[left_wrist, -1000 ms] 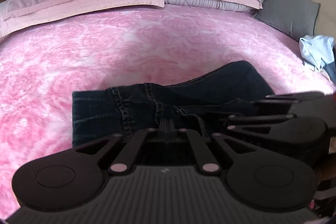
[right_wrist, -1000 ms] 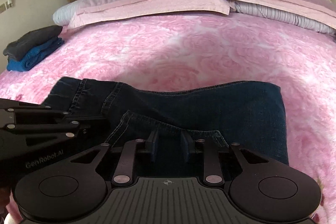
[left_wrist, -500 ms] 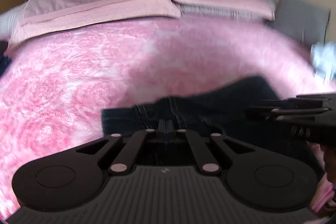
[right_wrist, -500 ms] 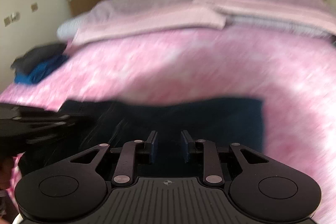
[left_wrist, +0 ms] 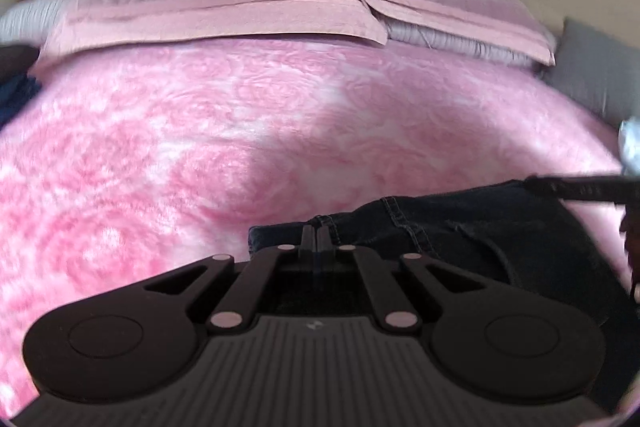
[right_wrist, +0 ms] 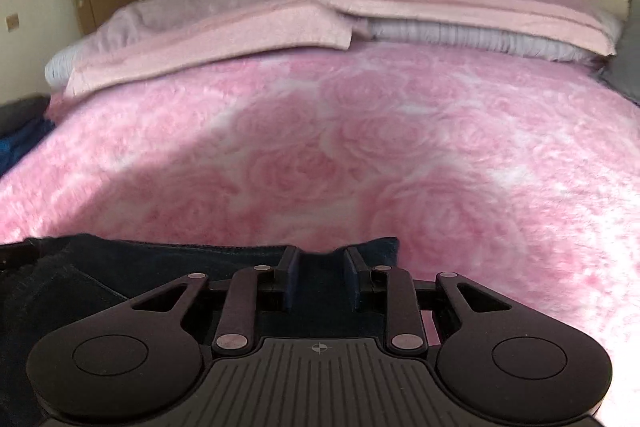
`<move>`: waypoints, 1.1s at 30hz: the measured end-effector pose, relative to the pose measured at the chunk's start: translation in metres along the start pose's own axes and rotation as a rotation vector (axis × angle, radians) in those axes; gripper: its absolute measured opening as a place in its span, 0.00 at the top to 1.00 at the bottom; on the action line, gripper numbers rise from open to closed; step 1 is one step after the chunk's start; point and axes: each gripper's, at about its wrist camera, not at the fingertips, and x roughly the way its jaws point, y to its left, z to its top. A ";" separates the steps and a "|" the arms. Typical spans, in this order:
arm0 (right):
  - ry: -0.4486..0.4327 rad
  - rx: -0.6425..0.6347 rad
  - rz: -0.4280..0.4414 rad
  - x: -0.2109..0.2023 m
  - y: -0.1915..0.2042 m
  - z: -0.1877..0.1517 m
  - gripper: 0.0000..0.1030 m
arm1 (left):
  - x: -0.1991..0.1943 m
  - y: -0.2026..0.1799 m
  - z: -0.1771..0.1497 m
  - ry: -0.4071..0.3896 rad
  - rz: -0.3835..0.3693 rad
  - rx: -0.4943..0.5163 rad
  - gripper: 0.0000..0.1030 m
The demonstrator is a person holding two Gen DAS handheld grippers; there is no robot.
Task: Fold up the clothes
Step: 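Open both grippers and pull back from the folded jeans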
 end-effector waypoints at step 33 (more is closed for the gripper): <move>0.080 -0.007 -0.038 -0.144 0.088 -0.101 0.74 | -0.113 -0.054 -0.067 0.016 0.016 0.098 1.00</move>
